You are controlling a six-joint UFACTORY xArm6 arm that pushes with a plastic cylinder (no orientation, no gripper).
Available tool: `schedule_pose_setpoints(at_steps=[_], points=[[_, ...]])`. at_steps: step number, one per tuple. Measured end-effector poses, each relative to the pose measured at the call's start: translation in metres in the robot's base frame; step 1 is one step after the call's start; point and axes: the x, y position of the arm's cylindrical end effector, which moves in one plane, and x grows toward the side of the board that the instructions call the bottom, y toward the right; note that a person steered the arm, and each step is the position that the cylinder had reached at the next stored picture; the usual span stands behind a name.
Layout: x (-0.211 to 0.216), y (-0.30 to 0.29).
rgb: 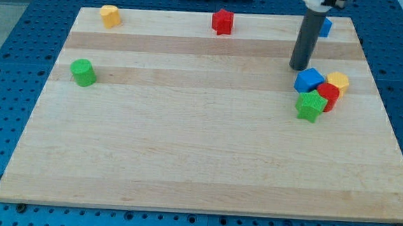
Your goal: Push the triangle into the cube
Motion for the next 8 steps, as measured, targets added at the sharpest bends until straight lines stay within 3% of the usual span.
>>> schedule_pose_setpoints(at_steps=[4,6,8], points=[[-0.097,0.111],[-0.142,0.107],[-0.131,0.083]])
